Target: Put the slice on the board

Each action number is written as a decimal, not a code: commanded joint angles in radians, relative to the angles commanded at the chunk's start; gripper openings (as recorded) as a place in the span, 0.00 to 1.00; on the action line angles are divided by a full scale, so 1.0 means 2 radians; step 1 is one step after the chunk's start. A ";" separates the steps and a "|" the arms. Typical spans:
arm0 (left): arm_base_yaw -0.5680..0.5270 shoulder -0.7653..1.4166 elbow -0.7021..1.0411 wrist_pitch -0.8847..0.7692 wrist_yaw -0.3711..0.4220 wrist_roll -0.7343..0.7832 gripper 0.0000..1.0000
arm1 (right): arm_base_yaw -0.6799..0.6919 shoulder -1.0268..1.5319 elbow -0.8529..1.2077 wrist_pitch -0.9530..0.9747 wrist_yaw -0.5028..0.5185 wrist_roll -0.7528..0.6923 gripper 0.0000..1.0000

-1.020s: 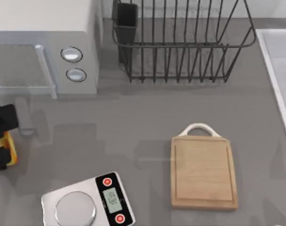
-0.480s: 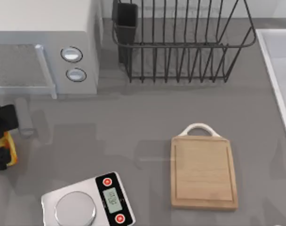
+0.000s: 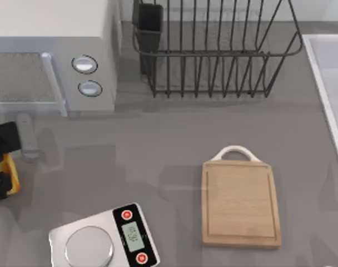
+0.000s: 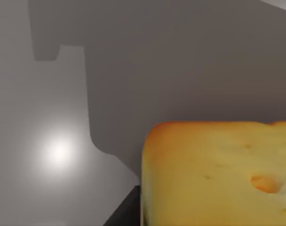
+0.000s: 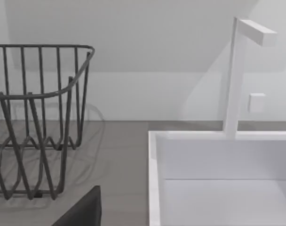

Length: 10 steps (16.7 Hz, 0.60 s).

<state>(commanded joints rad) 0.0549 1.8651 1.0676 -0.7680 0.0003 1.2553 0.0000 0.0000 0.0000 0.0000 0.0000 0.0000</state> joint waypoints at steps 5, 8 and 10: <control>-0.001 -0.036 0.066 -0.109 0.000 -0.001 0.00 | 0.000 0.000 0.000 0.000 0.000 0.000 1.00; -0.003 -0.059 0.107 -0.172 0.000 0.000 0.00 | 0.000 0.000 0.000 0.000 0.000 0.000 1.00; -0.003 -0.068 0.118 -0.187 0.000 -0.002 0.00 | 0.000 0.000 0.000 0.000 0.000 0.000 1.00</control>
<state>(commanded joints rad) 0.0481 1.7293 1.3031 -1.1424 -0.0002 1.2517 0.0000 0.0000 0.0000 0.0000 0.0000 0.0000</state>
